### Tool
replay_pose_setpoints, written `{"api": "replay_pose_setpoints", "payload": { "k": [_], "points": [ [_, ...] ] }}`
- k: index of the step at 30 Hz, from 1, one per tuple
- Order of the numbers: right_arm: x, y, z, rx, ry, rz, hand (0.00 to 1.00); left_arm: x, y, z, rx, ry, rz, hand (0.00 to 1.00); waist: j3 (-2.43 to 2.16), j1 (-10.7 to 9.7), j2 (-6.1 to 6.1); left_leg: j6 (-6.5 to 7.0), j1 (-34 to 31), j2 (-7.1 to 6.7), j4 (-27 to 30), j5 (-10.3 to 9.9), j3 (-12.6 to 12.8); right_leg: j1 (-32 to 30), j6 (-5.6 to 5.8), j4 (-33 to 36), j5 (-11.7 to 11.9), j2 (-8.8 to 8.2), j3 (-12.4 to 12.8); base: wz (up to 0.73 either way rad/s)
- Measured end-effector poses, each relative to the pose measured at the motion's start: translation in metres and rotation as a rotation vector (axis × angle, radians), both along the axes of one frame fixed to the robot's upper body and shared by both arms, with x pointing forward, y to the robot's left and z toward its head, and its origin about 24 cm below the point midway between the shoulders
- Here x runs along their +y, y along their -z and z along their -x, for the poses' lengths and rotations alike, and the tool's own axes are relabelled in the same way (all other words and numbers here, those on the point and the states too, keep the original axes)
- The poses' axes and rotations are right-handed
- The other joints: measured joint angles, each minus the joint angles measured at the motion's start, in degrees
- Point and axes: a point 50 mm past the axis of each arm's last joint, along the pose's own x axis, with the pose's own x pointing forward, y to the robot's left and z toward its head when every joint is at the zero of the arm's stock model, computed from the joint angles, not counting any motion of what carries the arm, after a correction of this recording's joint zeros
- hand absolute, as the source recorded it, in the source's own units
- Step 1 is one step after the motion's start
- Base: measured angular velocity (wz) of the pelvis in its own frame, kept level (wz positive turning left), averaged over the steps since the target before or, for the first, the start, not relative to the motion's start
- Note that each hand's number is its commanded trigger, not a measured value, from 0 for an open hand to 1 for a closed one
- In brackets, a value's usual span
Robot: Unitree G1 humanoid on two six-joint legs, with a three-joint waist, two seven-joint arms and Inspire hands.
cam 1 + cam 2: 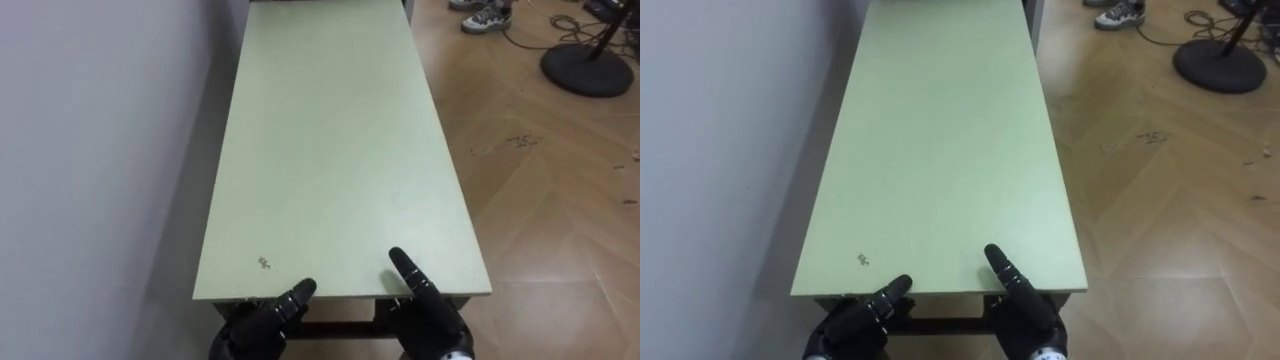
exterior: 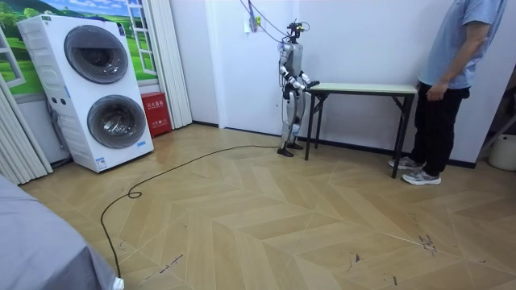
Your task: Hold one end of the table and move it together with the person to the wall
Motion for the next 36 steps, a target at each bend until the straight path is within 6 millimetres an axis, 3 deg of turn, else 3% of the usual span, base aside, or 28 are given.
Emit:
{"api": "replay_pose_setpoints", "payload": {
  "k": [9, 15, 20, 22, 27, 31, 36],
  "points": [
    [-0.003, 0.002, 0.003, -0.022, -0.033, 0.015, 0.0, 0.001, 0.0, 0.002, -0.021, 0.04, -0.005, 0.0, 0.02, -0.07, -0.03, 0.01, -0.03, -0.02, 0.01, 0.0, -0.13, 0.34, -0.02, -0.6, 0.0, 0.07, 0.04, 0.0],
    [-0.011, 0.002, 0.005, -0.105, -0.253, 0.221, 0.0, 0.009, -0.003, 0.002, -0.084, 0.177, -0.095, 0.0, -0.05, -0.19, -0.06, 0.01, -0.09, -0.03, -0.12, -0.02, -0.15, 0.25, 0.0, -0.6, -0.06, 0.21, 0.87, 0.0],
    [-0.012, 0.003, 0.008, -0.137, -0.365, 0.316, 0.0, 0.014, -0.004, 0.001, -0.12, 0.306, -0.197, 0.0, -0.75, -0.69, -0.77, 0.0, -0.61, 0.02, 0.0, -0.04, 0.01, -0.62, -0.03, -0.27, -0.08, 0.18, 0.83, -0.03],
    [-0.013, 0.004, 0.009, -0.143, -0.402, 0.339, 0.0, 0.013, -0.004, 0.001, -0.131, 0.354, -0.212, 0.0, -0.79, -0.79, -1.14, -0.02, -0.62, 0.07, 0.09, -0.14, 0.01, -0.59, -0.03, -0.22, -0.06, 0.22, 0.86, 0.0],
    [-0.008, 0.007, 0.014, -0.164, -0.617, 0.414, 0.0, 0.002, -0.007, -0.003, -0.179, 0.457, -0.191, 0.0, -0.53, -1.05, -1.36, -0.01, -1.24, 0.4, 1.32, -1.16, 0.01, -0.47, -0.03, -0.06, -0.06, 0.41, 0.71, 0.0],
    [-0.008, 0.009, 0.013, -0.172, -0.688, 0.447, 0.0, 0.003, -0.007, -0.002, -0.177, 0.465, -0.193, 0.0, -0.03, -0.71, -1.35, -0.11, -1.71, 0.81, 1.95, -1.69, 0.56, -0.66, -0.03, 0.12, -0.06, 0.62, 0.65, -0.04],
    [-0.008, 0.01, 0.013, -0.167, -0.723, 0.465, 0.0, 0.005, -0.006, 0.001, -0.165, 0.475, -0.195, 0.0, -0.06, -0.4, -1.29, -0.1, -2.13, 0.87, 1.89, -1.68, 0.95, -1.47, -0.03, 0.31, -0.06, 0.62, 0.45, -0.02]
  ]
}}
